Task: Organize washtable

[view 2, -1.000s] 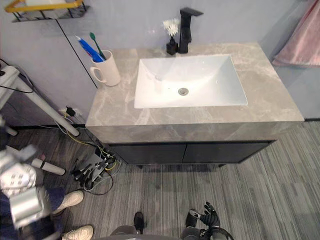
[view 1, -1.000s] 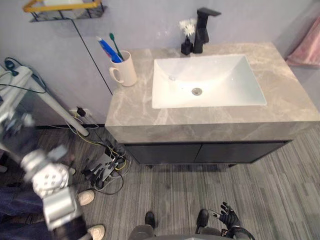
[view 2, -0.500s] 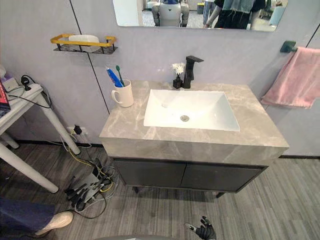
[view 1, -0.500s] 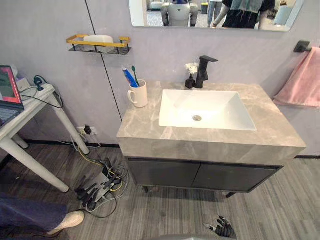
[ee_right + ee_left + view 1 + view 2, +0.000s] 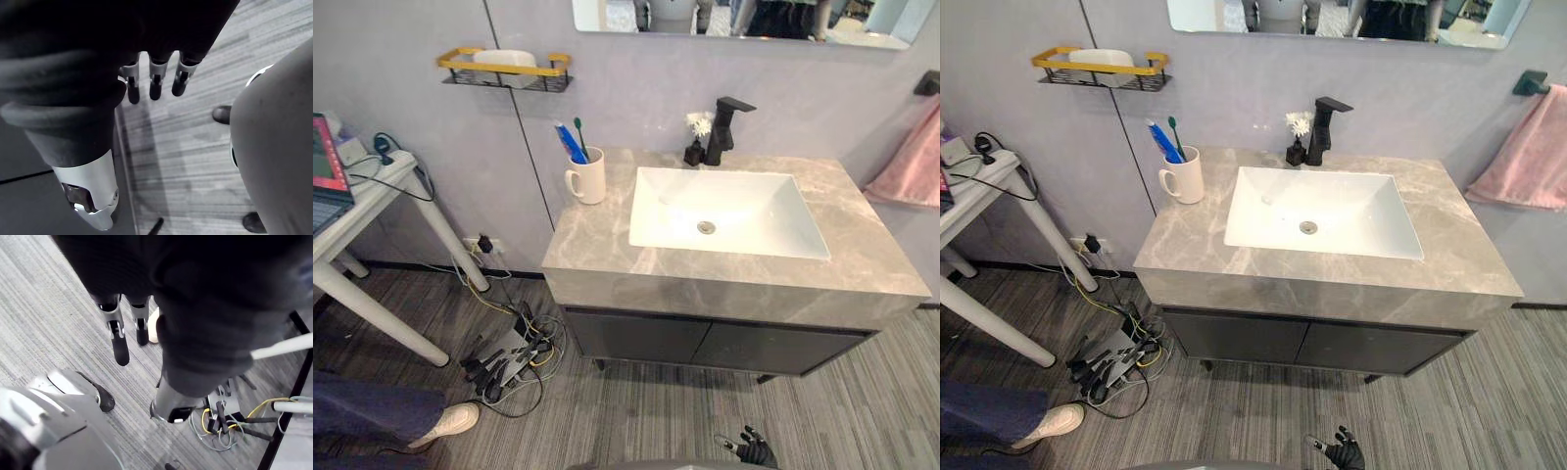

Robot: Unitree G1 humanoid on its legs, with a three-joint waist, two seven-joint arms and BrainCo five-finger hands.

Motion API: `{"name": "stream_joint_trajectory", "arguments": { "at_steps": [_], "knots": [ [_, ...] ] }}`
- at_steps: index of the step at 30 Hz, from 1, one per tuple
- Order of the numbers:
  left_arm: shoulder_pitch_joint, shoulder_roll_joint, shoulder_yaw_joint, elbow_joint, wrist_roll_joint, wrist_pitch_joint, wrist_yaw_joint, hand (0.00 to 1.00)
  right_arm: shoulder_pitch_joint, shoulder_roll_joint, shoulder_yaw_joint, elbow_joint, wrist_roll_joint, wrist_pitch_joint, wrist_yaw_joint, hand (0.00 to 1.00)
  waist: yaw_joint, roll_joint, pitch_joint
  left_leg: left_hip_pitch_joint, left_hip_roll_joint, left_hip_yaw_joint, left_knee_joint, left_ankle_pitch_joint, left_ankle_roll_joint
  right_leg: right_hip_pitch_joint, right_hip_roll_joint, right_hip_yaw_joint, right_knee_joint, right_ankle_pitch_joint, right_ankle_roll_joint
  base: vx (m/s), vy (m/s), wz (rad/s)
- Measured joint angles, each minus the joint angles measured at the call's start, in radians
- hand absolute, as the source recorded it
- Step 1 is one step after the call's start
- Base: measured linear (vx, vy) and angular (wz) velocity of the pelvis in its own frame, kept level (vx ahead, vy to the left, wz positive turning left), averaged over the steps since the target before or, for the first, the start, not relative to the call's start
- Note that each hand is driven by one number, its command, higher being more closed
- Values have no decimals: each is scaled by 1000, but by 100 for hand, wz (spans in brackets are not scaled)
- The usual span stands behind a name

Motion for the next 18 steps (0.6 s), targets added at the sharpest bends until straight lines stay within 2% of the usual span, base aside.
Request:
{"name": "stream_joint_trajectory", "arguments": {
  "at_steps": [1,4,5,6,7,8,11,13,14,15,16,17,18],
  "knots": [
    [-5,7,-10,5,14,0,-2,0,-4,7,-20,-2,0,2,0,0,-4,-11,11,1,-2,39,2,-8,6,-32,0,43,13,5,2,-22,47,-90],
    [-32,40,-49,48,48,8,-1,0,-14,11,-22,-12,1,1,0,0,-27,-21,28,-7,-16,108,37,-48,30,-92,2,108,49,23,-11,-52,61,-88],
    [-45,49,-54,59,66,14,-1,0,-20,10,-15,-11,3,2,-1,0,-28,-29,36,-6,-28,142,36,-55,46,-120,3,112,57,54,-34,-121,94,-128],
    [-52,52,-60,64,71,19,1,0,-31,2,7,-7,0,3,-2,0,-25,-27,39,-10,-49,151,16,-61,64,-156,18,100,20,125,-88,-189,123,-180],
    [-64,54,-57,81,75,22,2,0,-56,-16,19,-9,-2,2,-1,0,-7,-2,60,-6,-34,222,-26,-34,105,-159,13,-44,68,97,-141,-226,110,-234],
    [-70,59,-63,58,89,23,1,0,-68,-16,18,4,0,9,-1,0,-15,-12,87,10,-37,309,-34,-31,109,-176,-70,-274,394,-126,-169,-183,101,-213],
    [-72,72,-66,61,98,30,0,0,-79,-12,35,41,-8,10,0,0,-23,-29,89,34,-38,421,-32,-30,115,-85,-117,-428,507,-212,-181,-47,53,-142],
    [-72,76,-66,60,103,31,0,0,-89,-12,52,67,-38,10,6,0,-23,-43,85,41,-39,564,-30,-30,115,-3,-125,-447,415,-218,-137,-98,-43,-201],
    [-73,79,-66,60,104,31,-1,0,-94,-10,55,71,-43,11,7,0,-22,-48,85,41,-40,596,-29,-29,115,10,-115,-435,356,-210,-93,-100,-143,-189],
    [-74,81,-67,63,106,32,-1,0,-101,-11,55,77,-45,13,8,0,-24,-58,82,42,-39,641,-23,-28,113,20,-80,-404,257,-206,-75,-73,-167,-155],
    [-75,80,-68,72,105,32,-1,0,-101,-11,54,77,-45,13,10,0,-24,-54,84,42,-30,661,-7,-27,111,26,-59,-375,195,-195,-56,-33,-277,-180],
    [-76,77,-68,76,106,32,-1,0,-100,-13,54,77,-45,12,9,0,-31,-45,84,46,0,678,39,-28,110,45,-20,-328,114,-159,-40,-2,-249,-126],
    [-77,77,-68,75,106,32,-1,0,-99,-13,55,77,-45,12,9,0,-34,-45,84,48,18,682,69,-28,110,55,-6,-311,91,-147,-51,7,-290,-119]
  ]
}}
